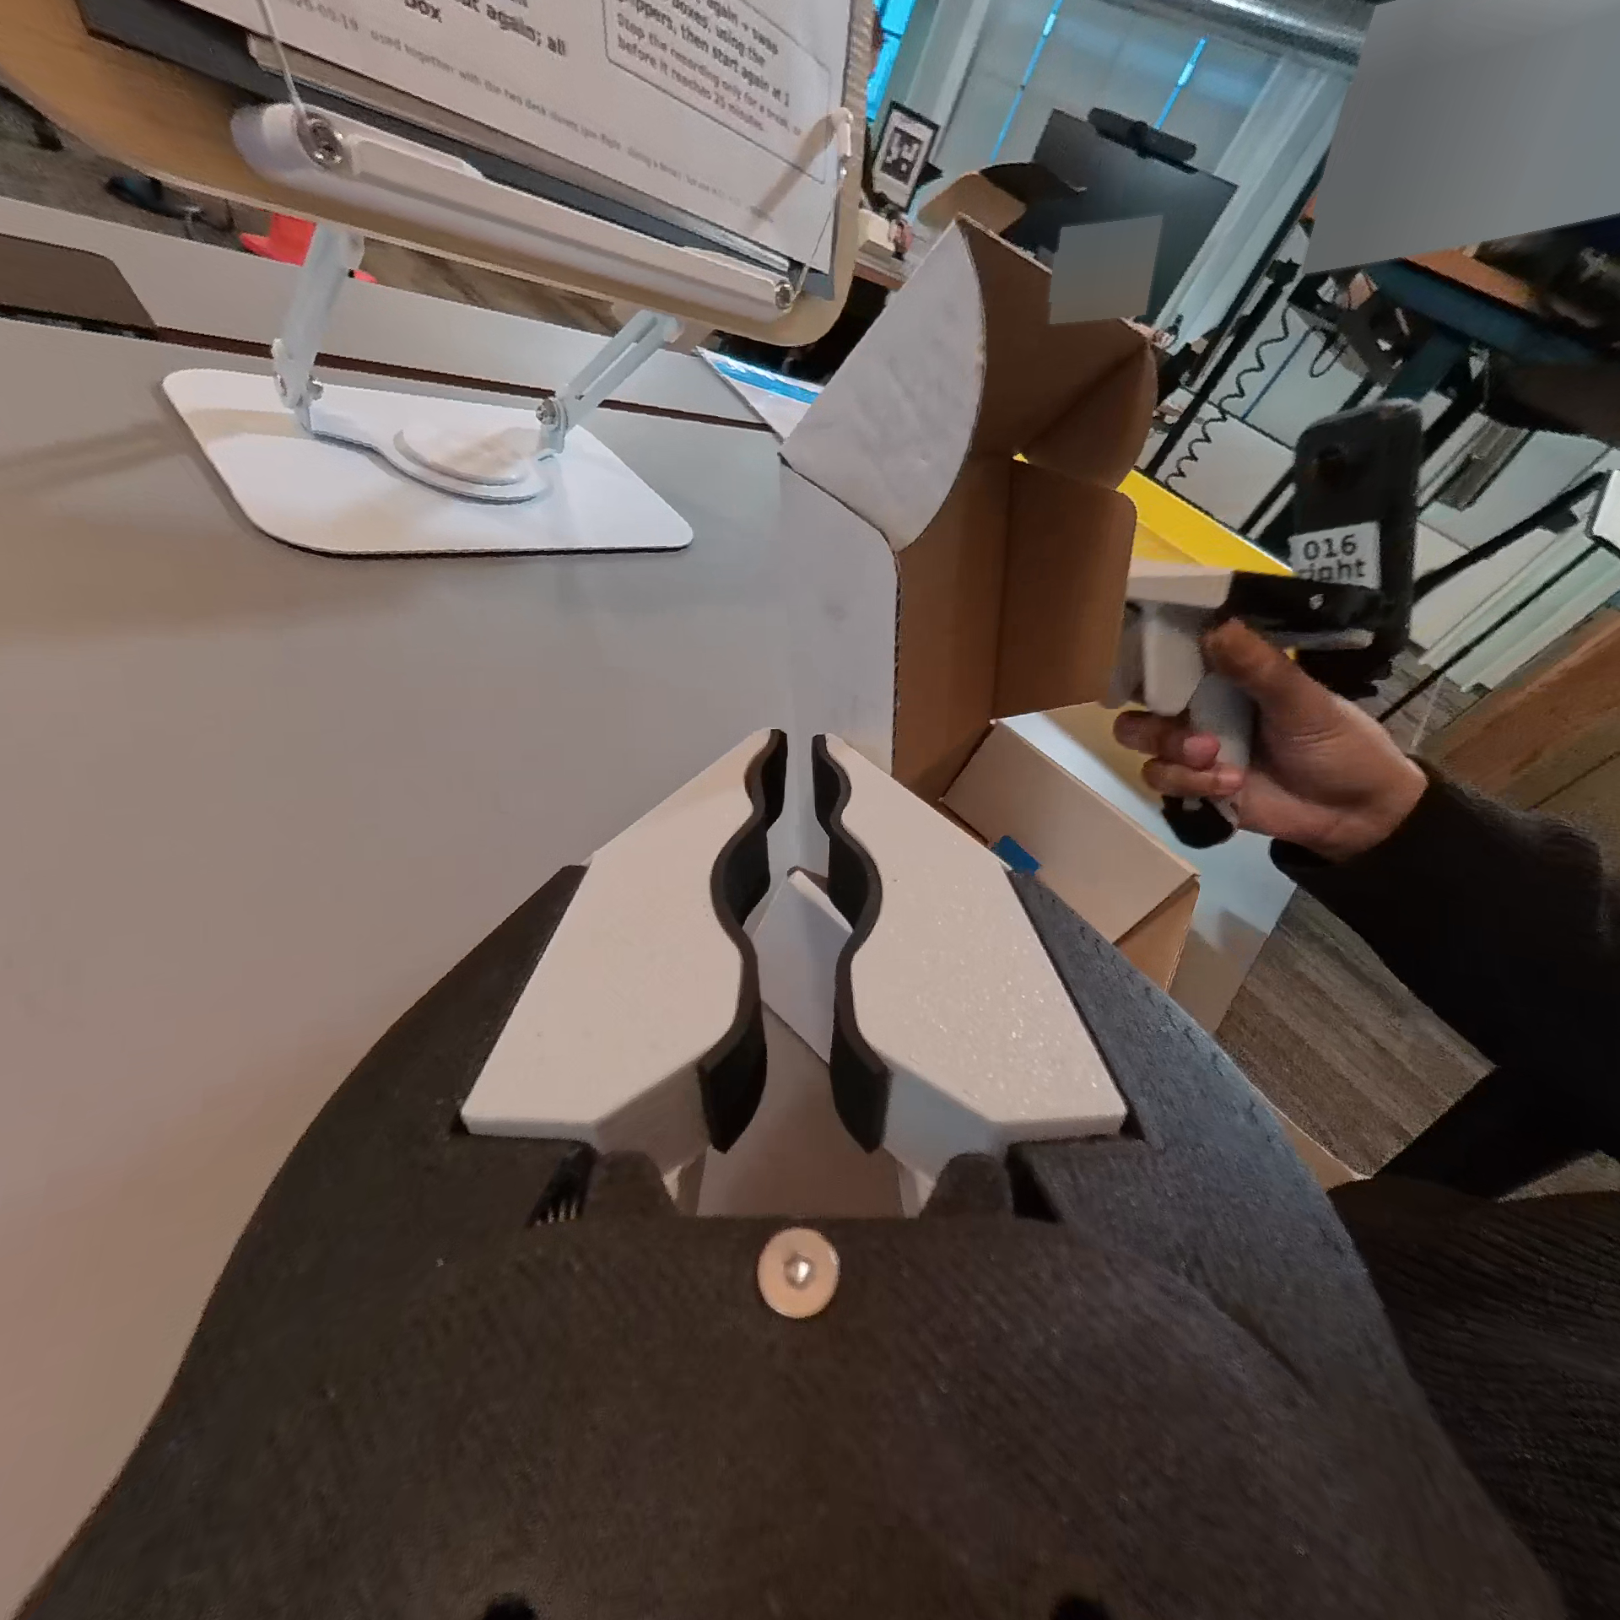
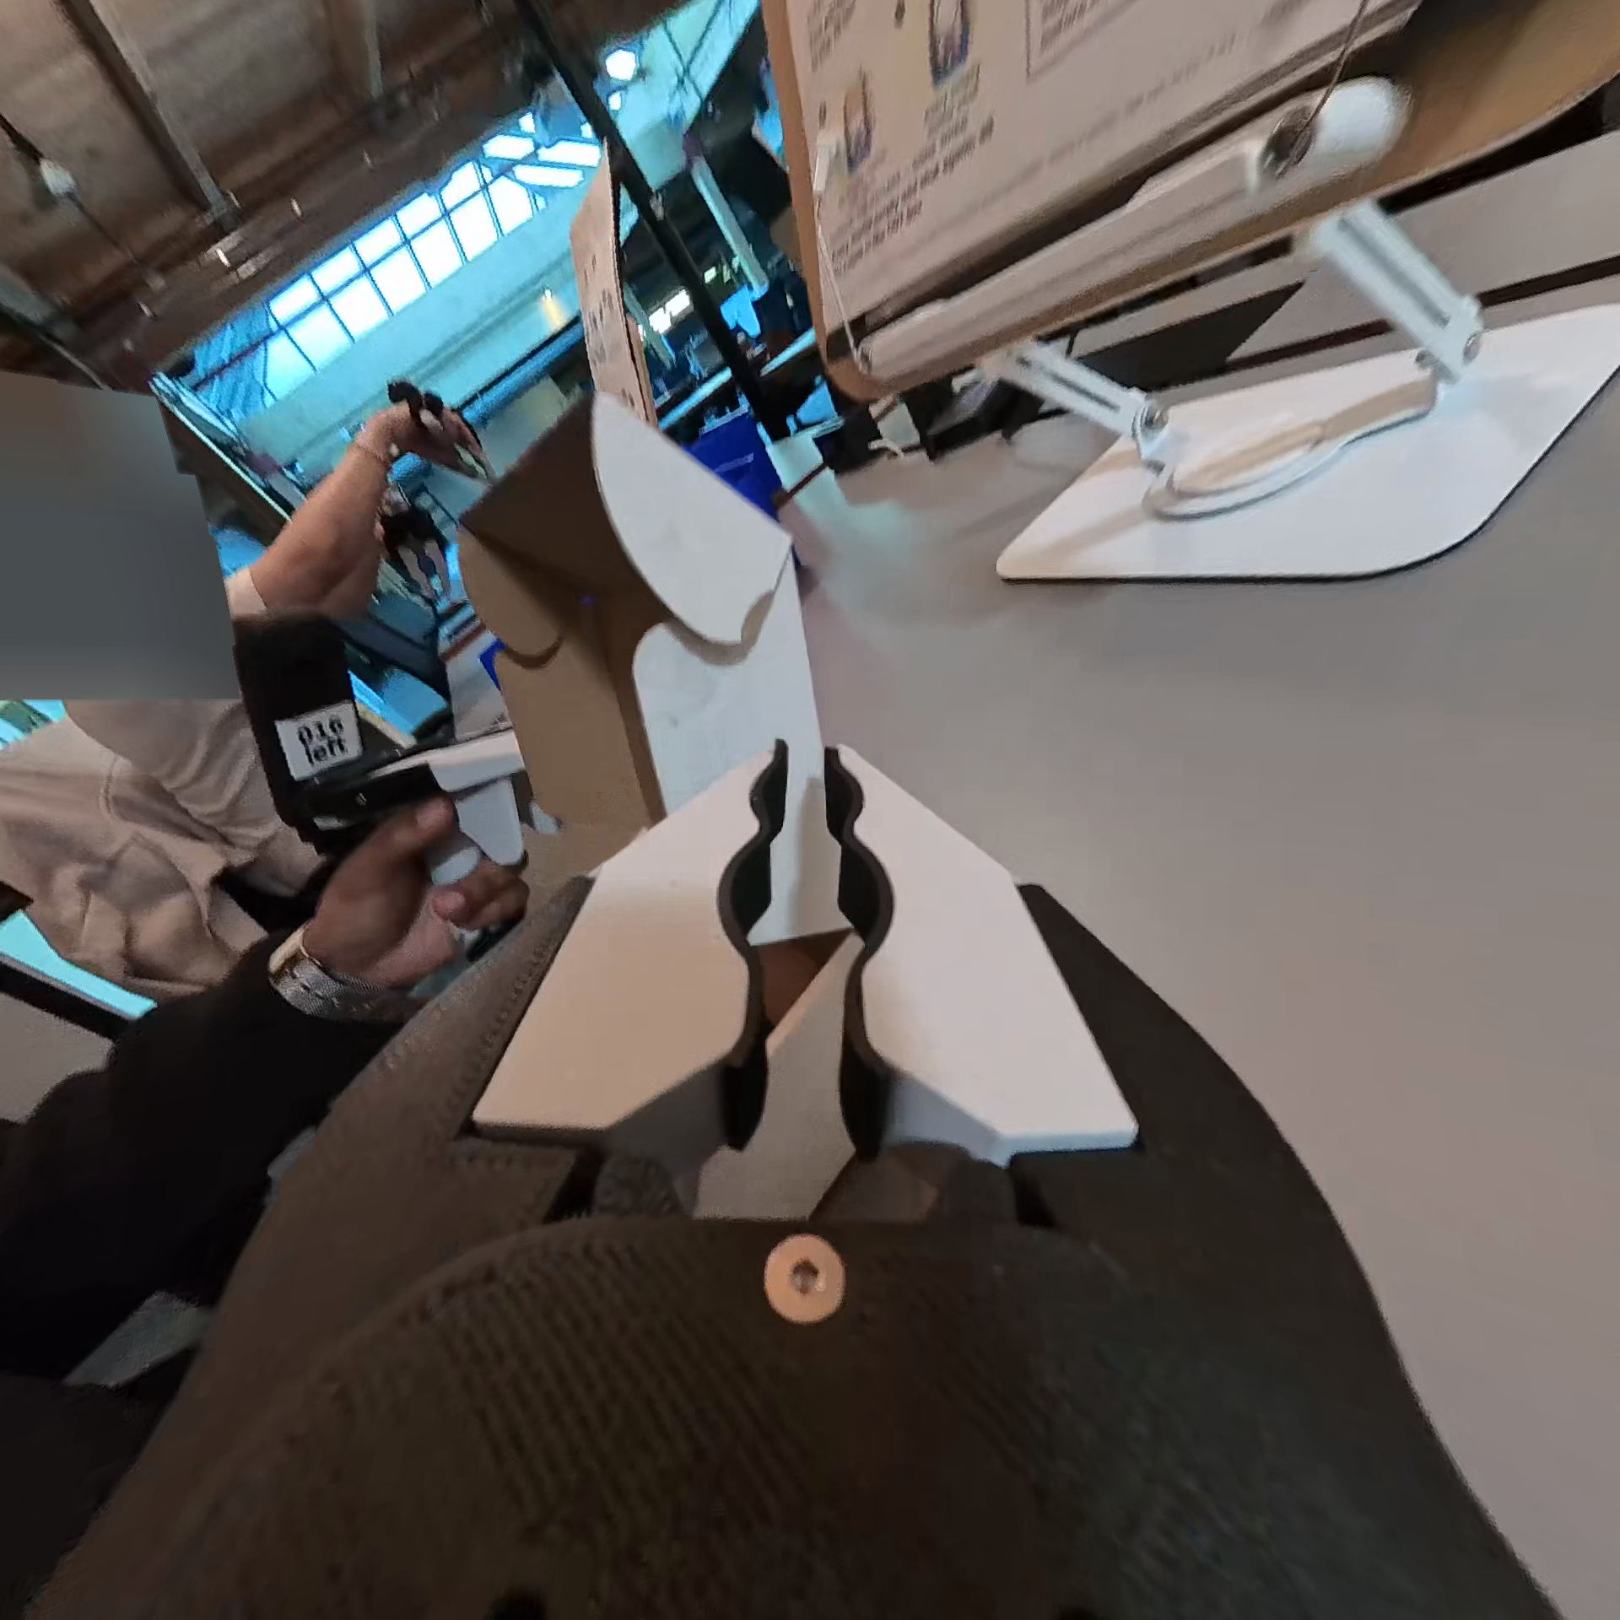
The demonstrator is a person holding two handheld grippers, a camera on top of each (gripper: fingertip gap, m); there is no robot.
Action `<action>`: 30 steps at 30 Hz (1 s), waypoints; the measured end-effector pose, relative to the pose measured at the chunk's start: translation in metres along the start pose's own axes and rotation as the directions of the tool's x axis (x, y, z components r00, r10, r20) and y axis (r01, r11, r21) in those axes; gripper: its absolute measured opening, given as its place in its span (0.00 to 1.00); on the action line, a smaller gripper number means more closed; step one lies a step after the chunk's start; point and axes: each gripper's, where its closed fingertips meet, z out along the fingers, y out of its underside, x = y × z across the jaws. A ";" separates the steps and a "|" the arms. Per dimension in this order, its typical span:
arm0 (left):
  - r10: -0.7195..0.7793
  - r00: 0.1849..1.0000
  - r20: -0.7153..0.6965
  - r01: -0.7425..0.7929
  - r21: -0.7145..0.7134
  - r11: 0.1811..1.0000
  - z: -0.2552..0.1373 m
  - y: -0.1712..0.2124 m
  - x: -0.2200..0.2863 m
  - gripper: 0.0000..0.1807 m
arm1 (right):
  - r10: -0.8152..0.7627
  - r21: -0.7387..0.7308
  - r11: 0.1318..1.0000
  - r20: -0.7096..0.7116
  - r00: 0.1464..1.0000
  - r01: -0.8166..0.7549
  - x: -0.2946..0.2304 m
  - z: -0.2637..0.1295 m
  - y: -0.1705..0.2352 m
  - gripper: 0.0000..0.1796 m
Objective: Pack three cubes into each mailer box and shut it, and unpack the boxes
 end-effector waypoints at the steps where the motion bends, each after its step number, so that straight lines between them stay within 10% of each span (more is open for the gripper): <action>1: 0.002 1.000 -0.014 -0.002 -0.001 1.000 0.000 0.000 0.003 0.01 | -0.017 -0.024 1.000 -0.003 1.000 0.017 -0.001 0.003 0.007 0.04; 30: -0.177 0.978 -0.108 0.181 0.034 0.983 -0.010 0.007 0.051 0.04 | -0.175 -0.237 0.957 -0.026 0.984 0.164 -0.016 0.005 0.059 0.01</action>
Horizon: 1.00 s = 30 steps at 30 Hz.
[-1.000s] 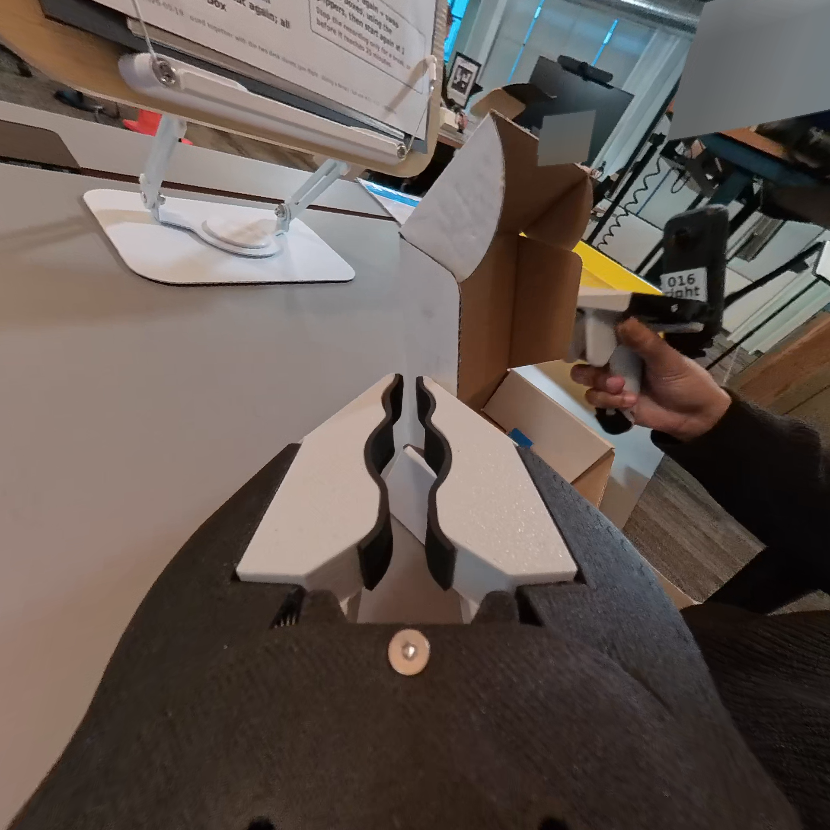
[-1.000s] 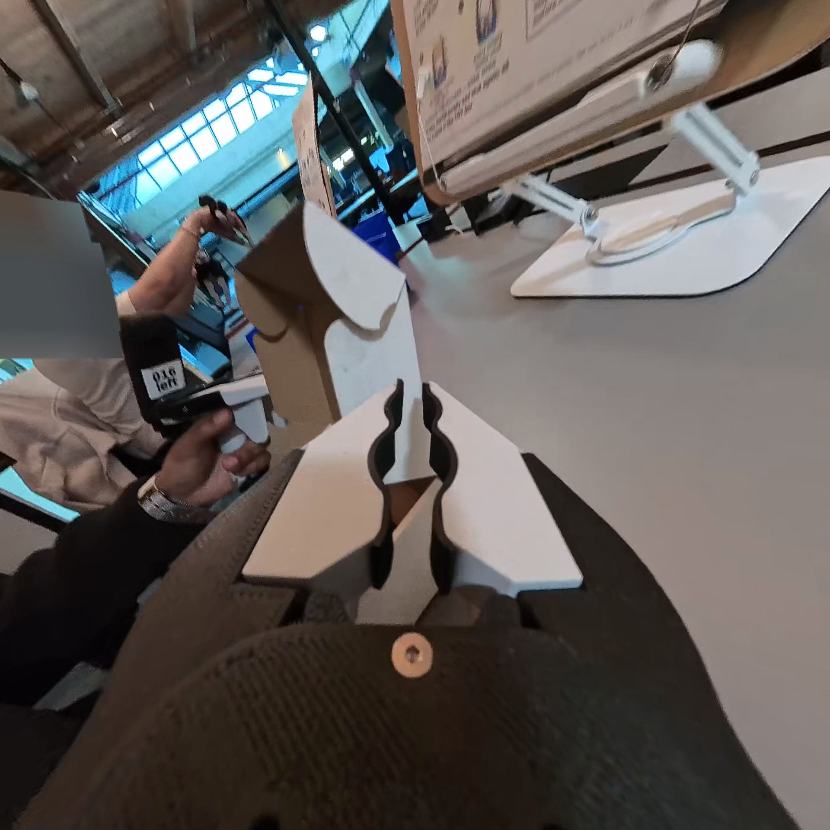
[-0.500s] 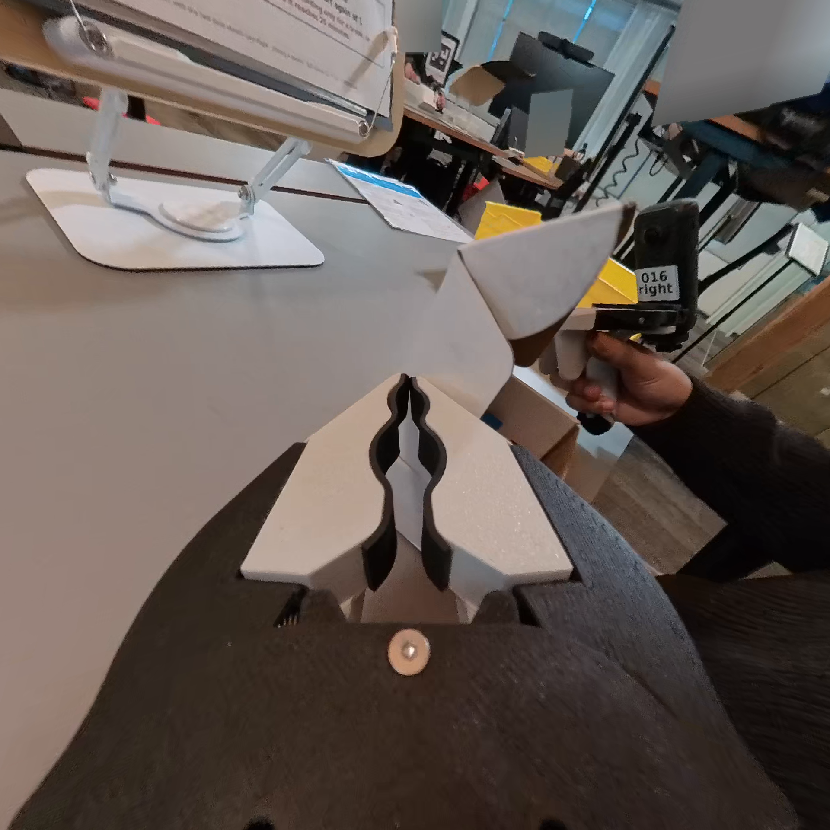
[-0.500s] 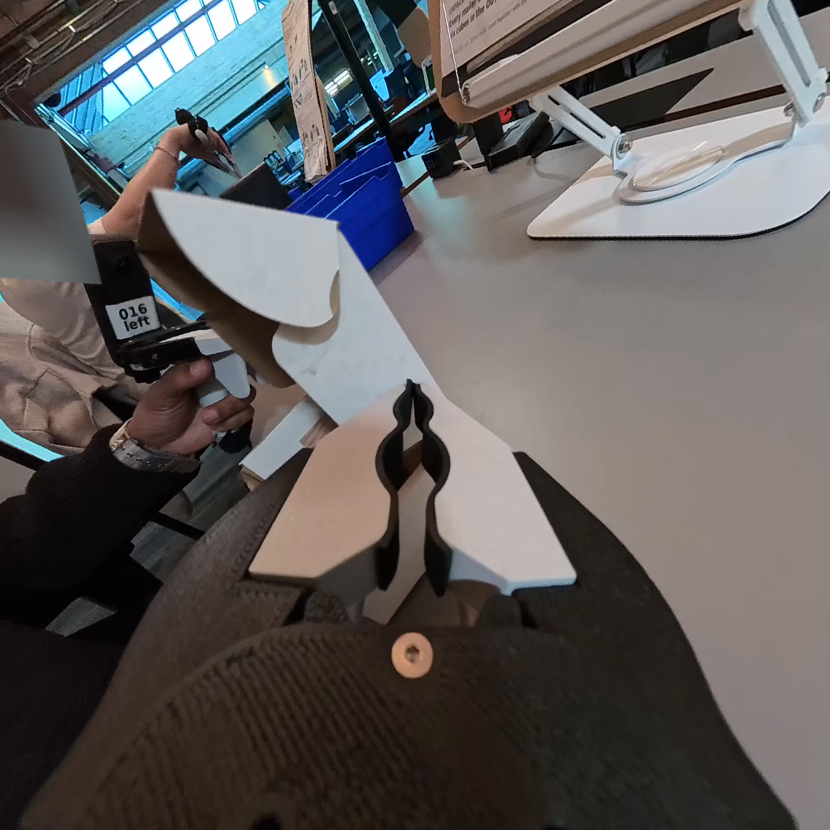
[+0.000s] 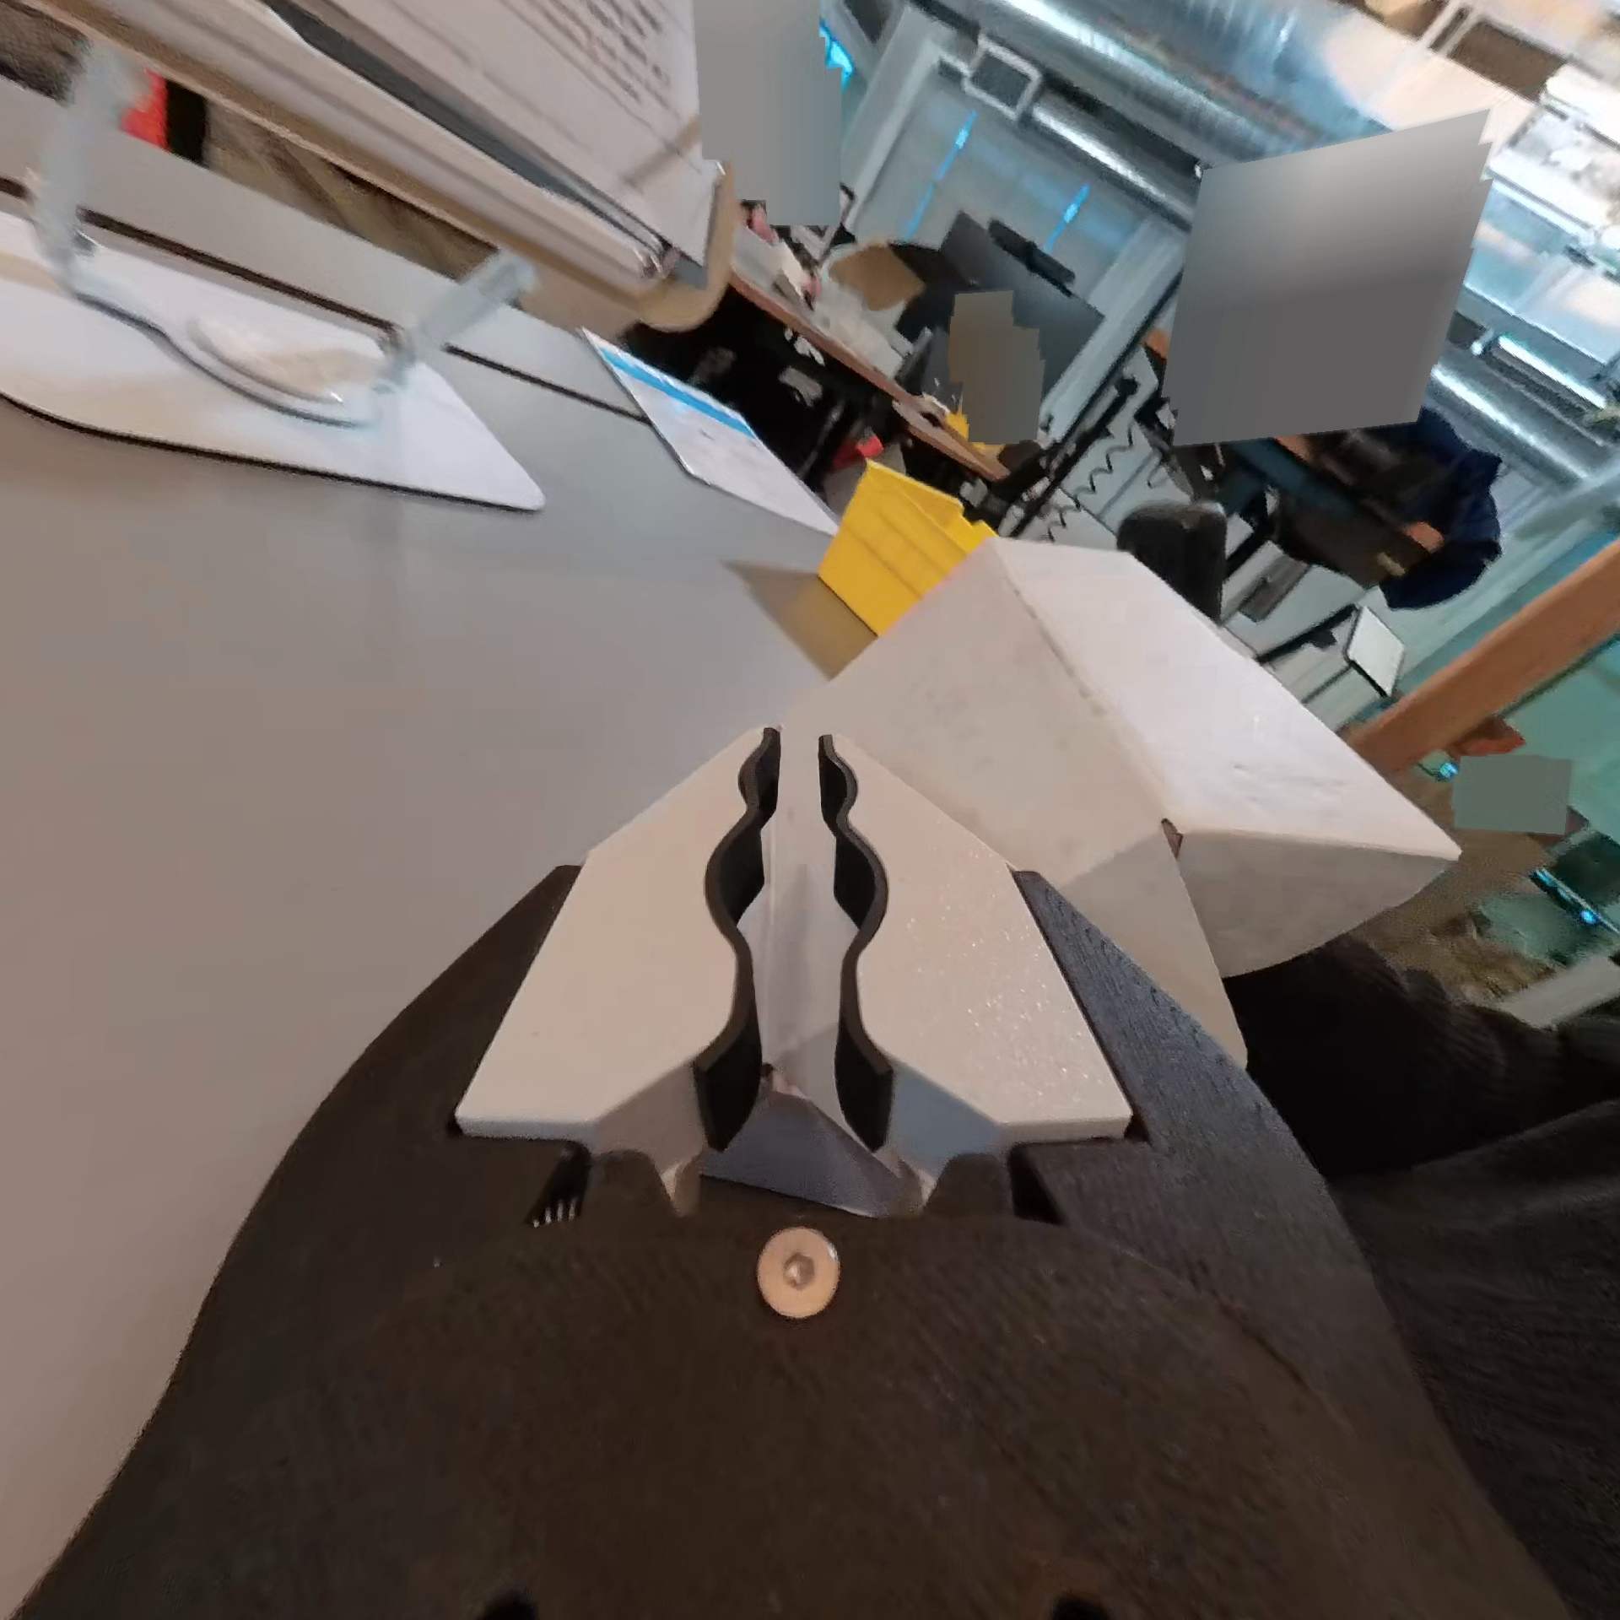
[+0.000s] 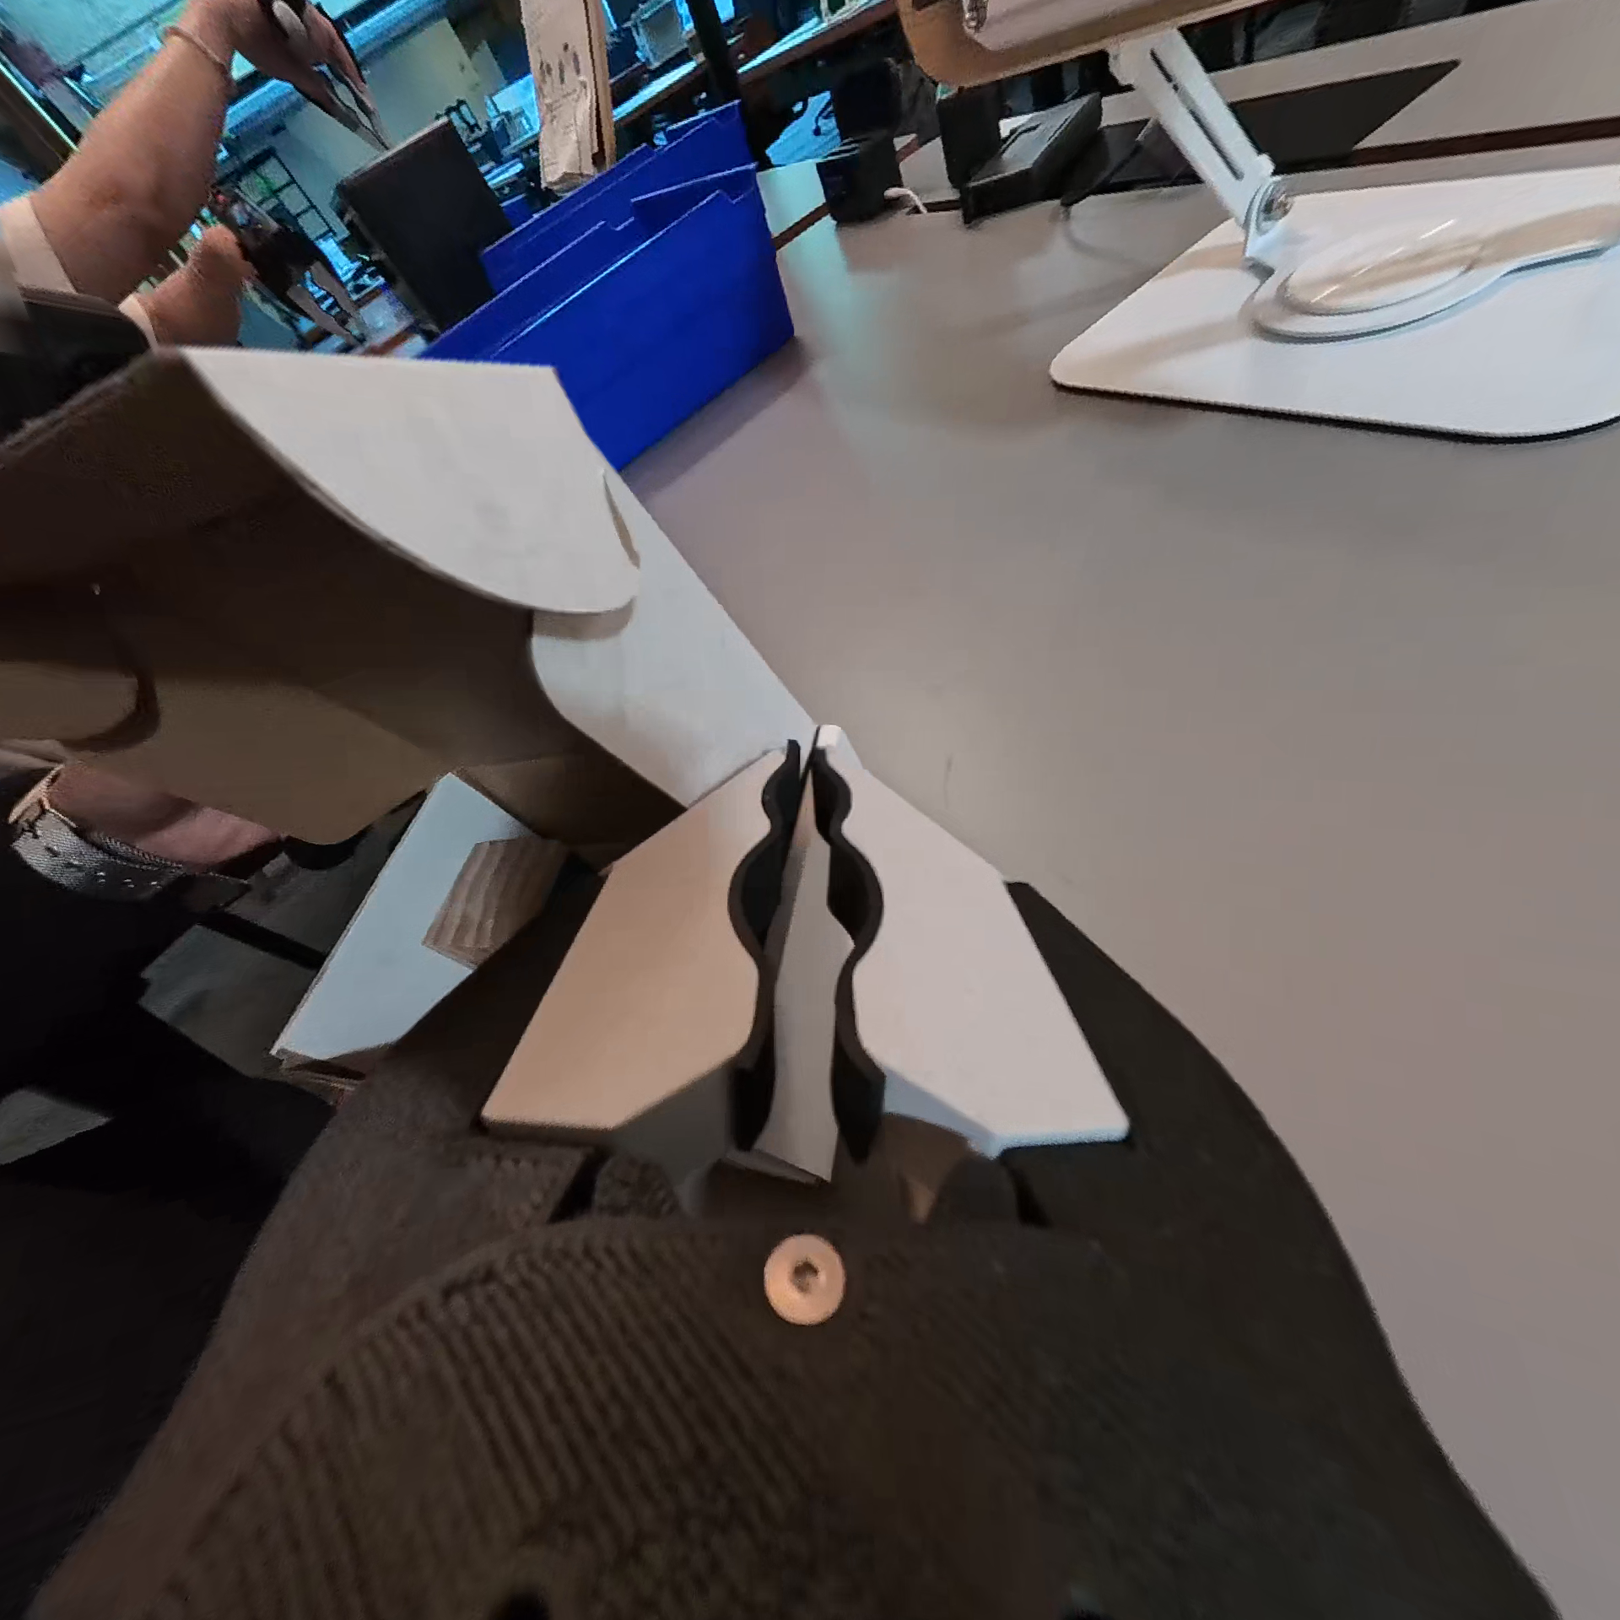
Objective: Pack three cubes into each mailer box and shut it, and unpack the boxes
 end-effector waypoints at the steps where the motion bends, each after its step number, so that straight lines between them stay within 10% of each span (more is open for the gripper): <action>1: -0.011 1.000 0.010 0.011 0.023 1.000 -0.004 -0.005 -0.004 0.05 | 0.006 0.006 1.000 -0.003 1.000 -0.006 0.002 -0.001 -0.001 0.00; 7: -0.006 1.000 0.008 0.006 -0.013 1.000 -0.028 -0.007 -0.009 0.18 | 0.087 0.076 0.993 0.002 0.996 -0.086 0.011 -0.019 -0.014 0.02; 16: 0.508 0.860 0.056 -0.448 -0.394 0.803 -0.051 0.049 -0.023 0.26 | 0.058 0.008 0.998 0.029 0.998 -0.059 -0.002 -0.035 0.007 0.09; 30: 0.484 0.875 -0.003 -0.449 -0.375 0.811 -0.036 0.059 -0.010 0.24 | -0.099 -0.062 0.993 0.079 0.992 0.104 -0.028 -0.021 0.022 0.13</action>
